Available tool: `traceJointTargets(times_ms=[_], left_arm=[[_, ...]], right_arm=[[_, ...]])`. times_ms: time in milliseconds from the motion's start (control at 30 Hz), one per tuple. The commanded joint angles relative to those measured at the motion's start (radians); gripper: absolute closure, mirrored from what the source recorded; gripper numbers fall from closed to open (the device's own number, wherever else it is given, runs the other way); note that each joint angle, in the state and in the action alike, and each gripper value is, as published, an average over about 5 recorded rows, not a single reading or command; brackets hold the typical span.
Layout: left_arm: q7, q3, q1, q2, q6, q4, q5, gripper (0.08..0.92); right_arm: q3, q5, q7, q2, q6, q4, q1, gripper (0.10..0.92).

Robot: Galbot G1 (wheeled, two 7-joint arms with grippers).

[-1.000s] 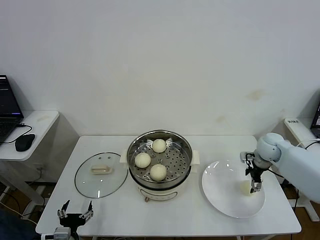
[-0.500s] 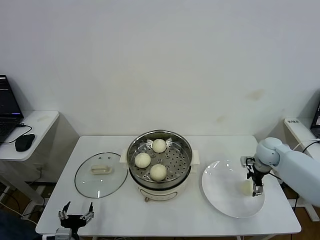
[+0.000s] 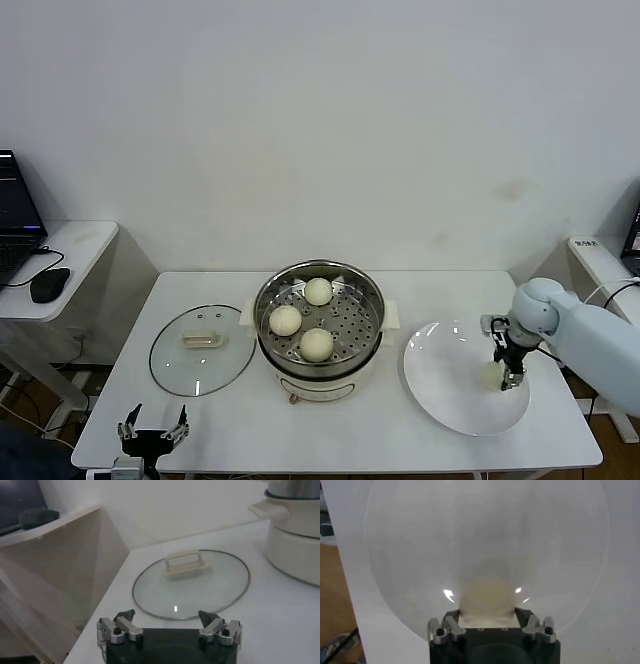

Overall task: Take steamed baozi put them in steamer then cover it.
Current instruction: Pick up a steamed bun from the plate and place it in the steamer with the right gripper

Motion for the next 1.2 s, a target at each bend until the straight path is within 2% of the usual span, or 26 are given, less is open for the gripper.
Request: traceJointTargets(times_ms=[33,433,667,933,1200], left_arm=[[0.000,0.001,-0.002,-0.001,-0.001,0.002,0.001,0.177],[-0.010,0.009,-0.003,-0.001,-0.004,-0.004,0.003,0.177],[-0.011,0.011,-0.005,0.004,-0.010,-0.017,0.023,0.177],[-0.023,0.003,-0.008,0.006,-0.030,-0.028,0.068,0.177],[-0.035,-0.001,0.012,0.007,-0.050,-0.051,0.086,0.177]], right_arm=[[0.004,0.006,0.004,-0.009,-0.003,0.003,0.001,0.417],[0.016,0.068,-0.024,-0.088,-0.031,0.079,0.068,0.464],[-0.054,0.224,-0.048,-0.097,-0.097,0.156,0.256,0.464],[-0.323,0.482,-0.049,0.069,-0.180,0.169,0.660,0.457],[-0.455,0.566,-0.047,0.262,-0.204,0.111,0.808,0.457]])
